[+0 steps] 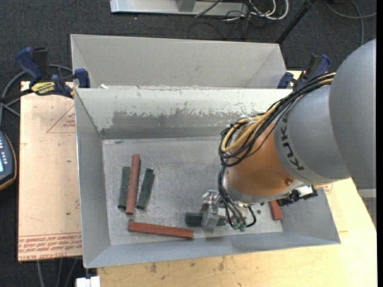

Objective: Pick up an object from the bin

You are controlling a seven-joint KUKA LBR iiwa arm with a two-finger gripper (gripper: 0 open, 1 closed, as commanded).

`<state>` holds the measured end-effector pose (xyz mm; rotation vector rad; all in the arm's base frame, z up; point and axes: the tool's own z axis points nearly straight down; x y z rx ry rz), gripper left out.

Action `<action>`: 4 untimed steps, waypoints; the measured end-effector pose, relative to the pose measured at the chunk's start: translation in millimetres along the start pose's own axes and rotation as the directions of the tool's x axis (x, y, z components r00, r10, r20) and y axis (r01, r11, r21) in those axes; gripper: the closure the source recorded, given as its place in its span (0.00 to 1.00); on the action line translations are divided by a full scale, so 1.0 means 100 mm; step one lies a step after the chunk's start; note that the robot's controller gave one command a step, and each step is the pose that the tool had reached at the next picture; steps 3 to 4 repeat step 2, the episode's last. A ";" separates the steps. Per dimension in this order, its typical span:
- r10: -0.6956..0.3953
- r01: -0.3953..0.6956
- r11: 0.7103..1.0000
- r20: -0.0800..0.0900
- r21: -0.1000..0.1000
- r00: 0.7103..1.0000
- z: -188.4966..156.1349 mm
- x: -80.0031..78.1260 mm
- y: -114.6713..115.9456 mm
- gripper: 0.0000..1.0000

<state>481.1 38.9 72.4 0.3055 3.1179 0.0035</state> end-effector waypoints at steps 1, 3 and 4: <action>0.012 -0.012 1.000 -0.004 0.001 1.000 -0.37 -0.06 -0.03 1.00; 0.020 -0.020 1.000 0.001 -0.001 1.000 -1.54 -0.17 0.09 1.00; 0.020 -0.020 1.000 0.001 -0.001 1.000 -1.54 -0.17 0.09 1.00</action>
Offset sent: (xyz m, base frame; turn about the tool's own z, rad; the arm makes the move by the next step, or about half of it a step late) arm 0.0036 -0.0046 0.0356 0.0124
